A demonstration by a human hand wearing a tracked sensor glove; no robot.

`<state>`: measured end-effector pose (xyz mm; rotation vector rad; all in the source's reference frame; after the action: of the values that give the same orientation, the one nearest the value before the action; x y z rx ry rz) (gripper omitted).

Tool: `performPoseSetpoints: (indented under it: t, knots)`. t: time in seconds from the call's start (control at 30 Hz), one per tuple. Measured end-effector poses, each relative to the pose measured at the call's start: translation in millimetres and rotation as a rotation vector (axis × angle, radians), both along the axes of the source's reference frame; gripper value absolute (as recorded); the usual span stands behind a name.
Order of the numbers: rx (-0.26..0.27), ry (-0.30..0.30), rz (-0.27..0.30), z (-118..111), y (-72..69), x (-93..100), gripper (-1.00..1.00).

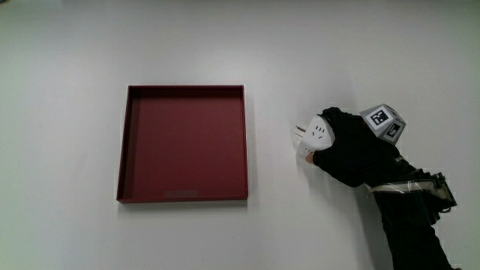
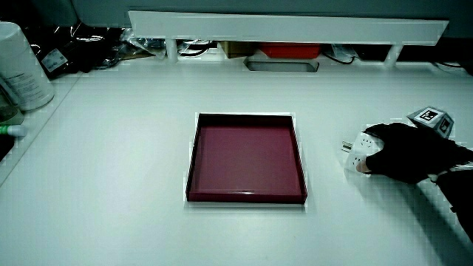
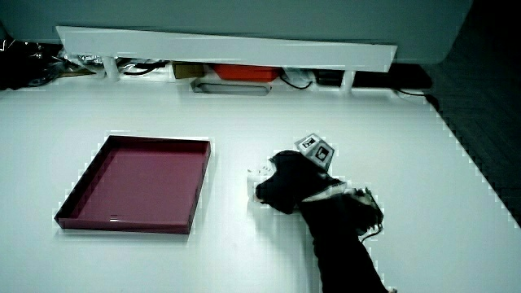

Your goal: Place socket

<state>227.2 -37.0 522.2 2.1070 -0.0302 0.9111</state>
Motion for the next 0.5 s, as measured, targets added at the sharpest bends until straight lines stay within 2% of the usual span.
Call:
performPoseSetpoints:
  t: [0.03,0.07,0.23,0.33,0.5]
  knots:
    - [0.072,0.028,0.007,0.6,0.0,1.1,0.00]
    - [0.074,0.044,0.012,2.8,0.5,2.7,-0.04]
    - [0.060,0.023,0.027,4.7,3.7,5.3,-0.21]
    - [0.059,0.041,0.030,7.7,5.0,6.9,-0.32]
    - [0.044,0.030,0.023,10.2,8.0,8.7,-0.50]
